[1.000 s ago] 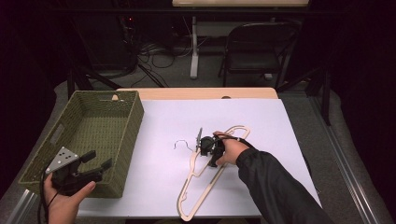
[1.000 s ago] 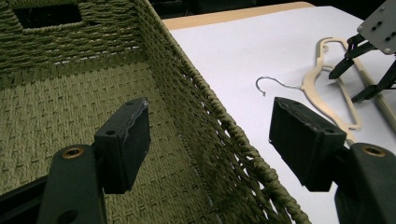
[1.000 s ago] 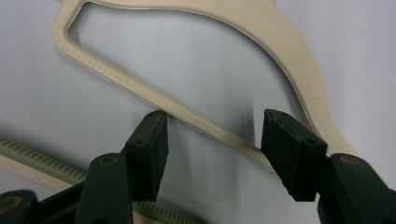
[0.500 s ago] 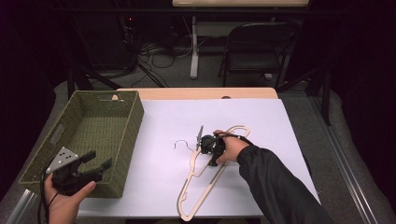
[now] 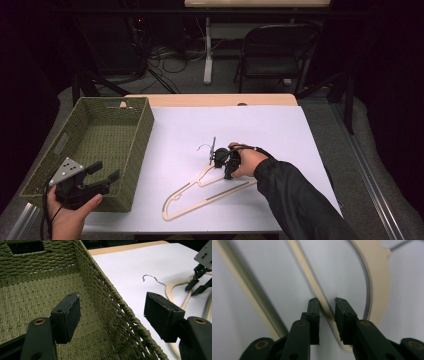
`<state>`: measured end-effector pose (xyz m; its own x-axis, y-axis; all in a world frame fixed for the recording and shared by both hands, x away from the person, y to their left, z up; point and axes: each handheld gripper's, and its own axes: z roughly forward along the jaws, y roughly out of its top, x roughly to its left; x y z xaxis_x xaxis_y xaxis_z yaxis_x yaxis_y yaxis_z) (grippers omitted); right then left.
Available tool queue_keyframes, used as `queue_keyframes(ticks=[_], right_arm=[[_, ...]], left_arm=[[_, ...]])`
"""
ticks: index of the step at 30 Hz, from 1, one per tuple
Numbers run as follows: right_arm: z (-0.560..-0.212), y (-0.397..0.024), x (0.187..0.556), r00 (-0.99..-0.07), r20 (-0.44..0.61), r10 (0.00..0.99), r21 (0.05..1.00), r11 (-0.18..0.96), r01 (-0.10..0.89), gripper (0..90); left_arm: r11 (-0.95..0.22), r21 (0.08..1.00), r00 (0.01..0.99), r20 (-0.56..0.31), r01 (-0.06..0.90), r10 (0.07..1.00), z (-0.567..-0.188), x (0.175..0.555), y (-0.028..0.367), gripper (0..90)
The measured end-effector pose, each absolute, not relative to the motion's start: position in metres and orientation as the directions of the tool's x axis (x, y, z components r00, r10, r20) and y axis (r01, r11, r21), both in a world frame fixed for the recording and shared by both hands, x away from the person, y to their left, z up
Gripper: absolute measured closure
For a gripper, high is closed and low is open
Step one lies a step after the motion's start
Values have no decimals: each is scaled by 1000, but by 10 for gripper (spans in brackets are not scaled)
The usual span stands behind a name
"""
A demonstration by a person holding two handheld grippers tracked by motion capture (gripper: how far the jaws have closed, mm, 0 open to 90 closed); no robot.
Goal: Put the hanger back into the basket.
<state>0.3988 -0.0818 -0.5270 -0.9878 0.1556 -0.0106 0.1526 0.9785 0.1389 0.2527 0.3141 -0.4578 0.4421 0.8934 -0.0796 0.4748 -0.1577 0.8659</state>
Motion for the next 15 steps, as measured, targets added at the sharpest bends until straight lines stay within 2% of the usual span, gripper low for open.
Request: queue_keyframes(ticks=[6,9,15], right_arm=[[-527,-77,393,-989,40,141,117,982,145,851],[-527,-76,392,-984,62,166,110,979,172,857],[-527,-76,390,-986,51,157,113,980,162,857]], left_arm=[[-159,866,444,-80,475,893,-458,253,313,295],[-160,865,443,-79,476,893,-458,253,312,295],[-161,866,446,-78,473,891,-457,252,312,296]])
